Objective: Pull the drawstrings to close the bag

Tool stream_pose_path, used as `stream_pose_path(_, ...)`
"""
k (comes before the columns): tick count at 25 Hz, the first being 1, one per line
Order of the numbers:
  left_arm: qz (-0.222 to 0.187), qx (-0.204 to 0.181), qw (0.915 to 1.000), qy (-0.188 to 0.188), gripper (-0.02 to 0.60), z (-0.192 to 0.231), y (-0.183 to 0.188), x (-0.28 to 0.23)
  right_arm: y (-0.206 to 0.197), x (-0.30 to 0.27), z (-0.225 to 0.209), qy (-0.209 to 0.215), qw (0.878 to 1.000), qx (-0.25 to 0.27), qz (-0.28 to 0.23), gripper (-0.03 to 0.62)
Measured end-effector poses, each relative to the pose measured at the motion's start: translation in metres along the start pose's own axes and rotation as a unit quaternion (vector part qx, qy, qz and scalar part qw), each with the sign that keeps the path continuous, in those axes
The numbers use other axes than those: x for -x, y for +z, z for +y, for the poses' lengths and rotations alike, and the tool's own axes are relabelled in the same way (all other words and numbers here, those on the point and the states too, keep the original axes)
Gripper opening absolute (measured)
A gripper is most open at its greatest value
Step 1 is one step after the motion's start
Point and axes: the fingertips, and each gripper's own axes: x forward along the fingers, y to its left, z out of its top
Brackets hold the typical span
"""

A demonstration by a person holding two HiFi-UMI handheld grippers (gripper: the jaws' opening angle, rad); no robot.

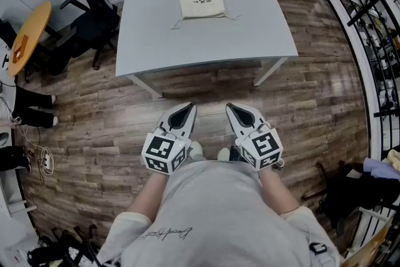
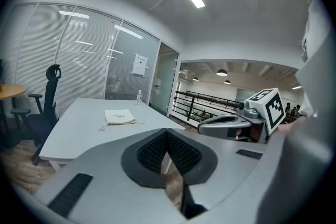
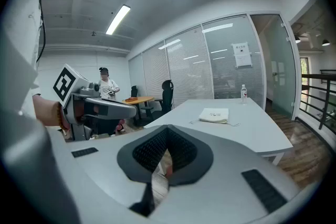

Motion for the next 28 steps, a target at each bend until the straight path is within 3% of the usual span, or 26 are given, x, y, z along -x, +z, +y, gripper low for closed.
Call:
stream_pose_path(11,-0.006,0.003,0.9999,-0.008,0.011,0.003,0.004,-0.003,-0.008,-0.002,0.003,-0.004,1.0,-0.002,0.012,0.021)
stream_pose_path(16,-0.006,0.003,0.9999,-0.013,0.011,0.007,0.004,-0.005,-0.004,-0.005,0.005,0.003,1.0,-0.03,0.004,0.021)
stream_pose_path(28,0.001,-0.007,0.9994,-0.034,0.011,0.038,0.004,0.002,-0.008,-0.039,0.037,0.033,0.999,-0.008,0.027,0.021)
